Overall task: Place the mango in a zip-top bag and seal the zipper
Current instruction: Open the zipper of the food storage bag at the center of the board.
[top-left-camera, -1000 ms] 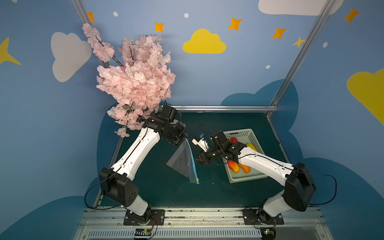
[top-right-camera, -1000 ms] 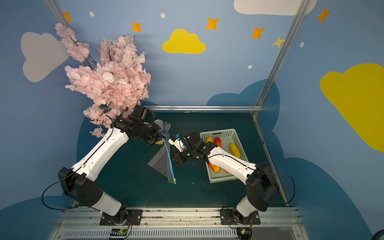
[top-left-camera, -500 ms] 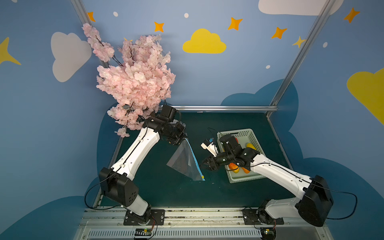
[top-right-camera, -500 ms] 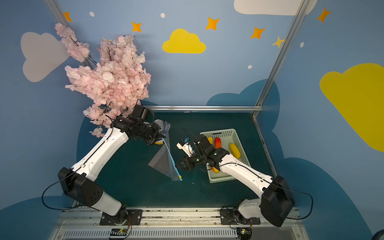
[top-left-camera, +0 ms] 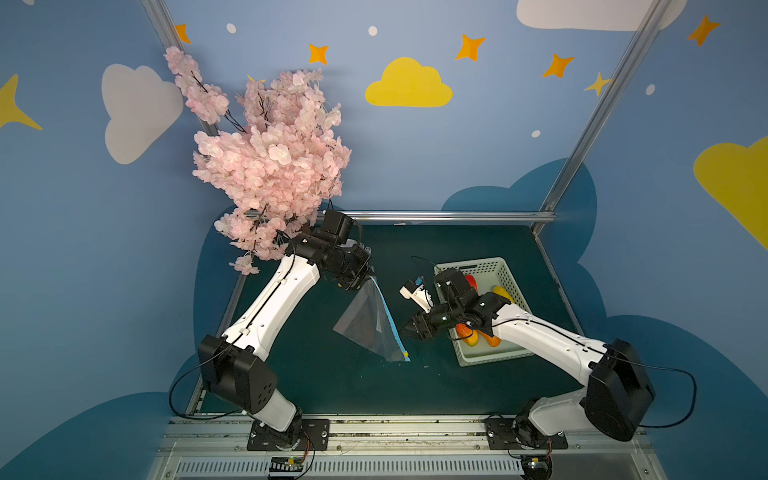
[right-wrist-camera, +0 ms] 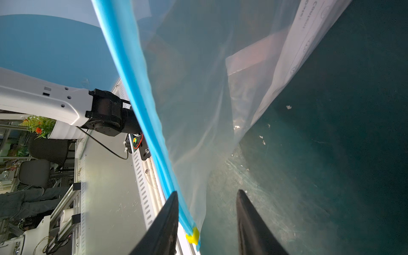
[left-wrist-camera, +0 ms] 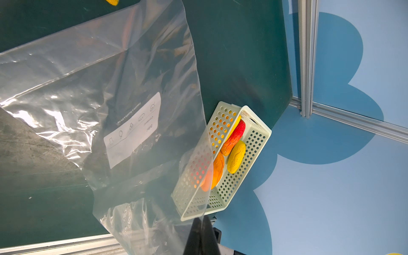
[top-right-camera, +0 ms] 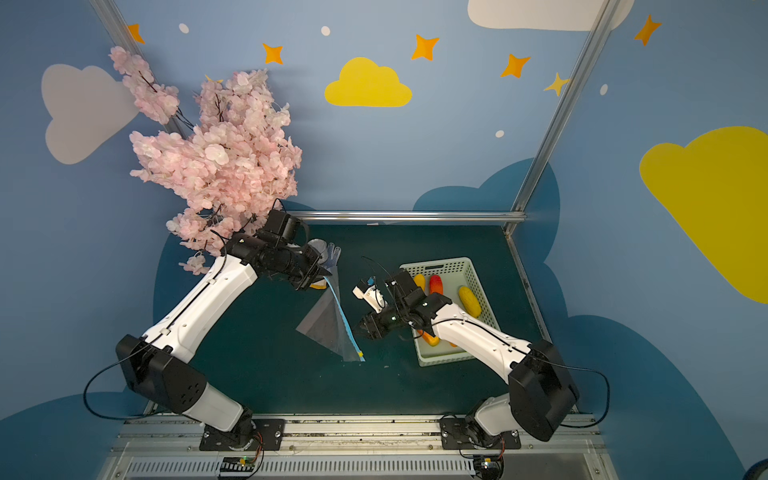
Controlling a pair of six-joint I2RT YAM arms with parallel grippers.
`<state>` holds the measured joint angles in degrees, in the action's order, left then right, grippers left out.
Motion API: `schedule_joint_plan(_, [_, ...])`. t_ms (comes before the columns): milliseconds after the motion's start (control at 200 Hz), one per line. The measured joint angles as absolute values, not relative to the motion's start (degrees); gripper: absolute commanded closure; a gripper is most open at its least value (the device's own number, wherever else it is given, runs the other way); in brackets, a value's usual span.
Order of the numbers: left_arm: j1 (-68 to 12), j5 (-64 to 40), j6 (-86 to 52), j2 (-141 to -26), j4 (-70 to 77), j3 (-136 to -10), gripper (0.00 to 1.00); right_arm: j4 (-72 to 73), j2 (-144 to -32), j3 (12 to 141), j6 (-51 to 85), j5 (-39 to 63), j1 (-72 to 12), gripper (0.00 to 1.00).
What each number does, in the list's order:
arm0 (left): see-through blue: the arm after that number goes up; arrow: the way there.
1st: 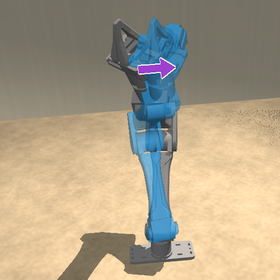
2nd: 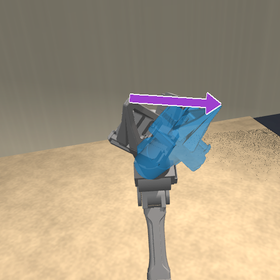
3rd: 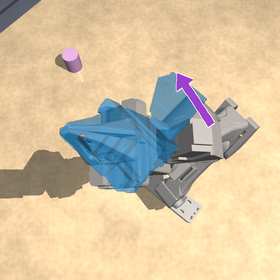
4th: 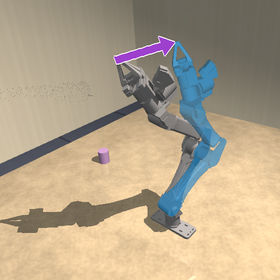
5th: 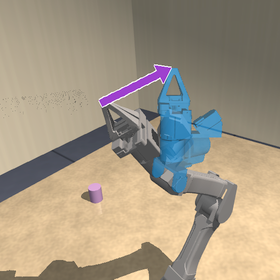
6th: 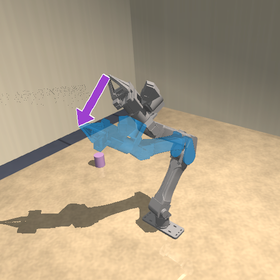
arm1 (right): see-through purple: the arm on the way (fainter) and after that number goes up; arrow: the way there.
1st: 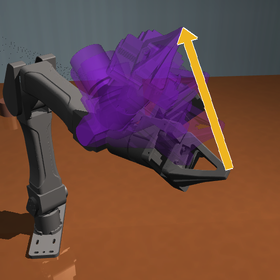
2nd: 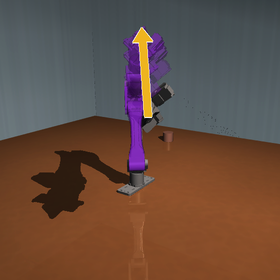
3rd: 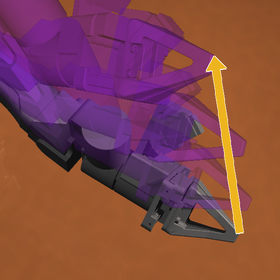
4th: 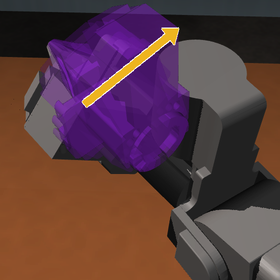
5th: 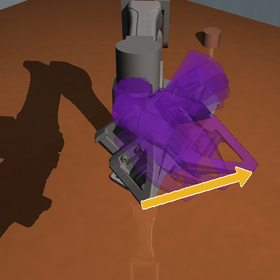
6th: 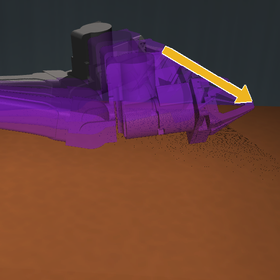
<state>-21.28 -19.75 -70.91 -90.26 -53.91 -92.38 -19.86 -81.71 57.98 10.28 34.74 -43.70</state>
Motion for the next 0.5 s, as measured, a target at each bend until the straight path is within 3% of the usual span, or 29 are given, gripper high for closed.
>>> schedule_joint_plan(501, [-21.3, -19.9, -70.7, -90.3, -53.9, -92.4, 0.97, -19.6, -79.3, 58.0, 10.7, 34.5, -44.4, 0.52])
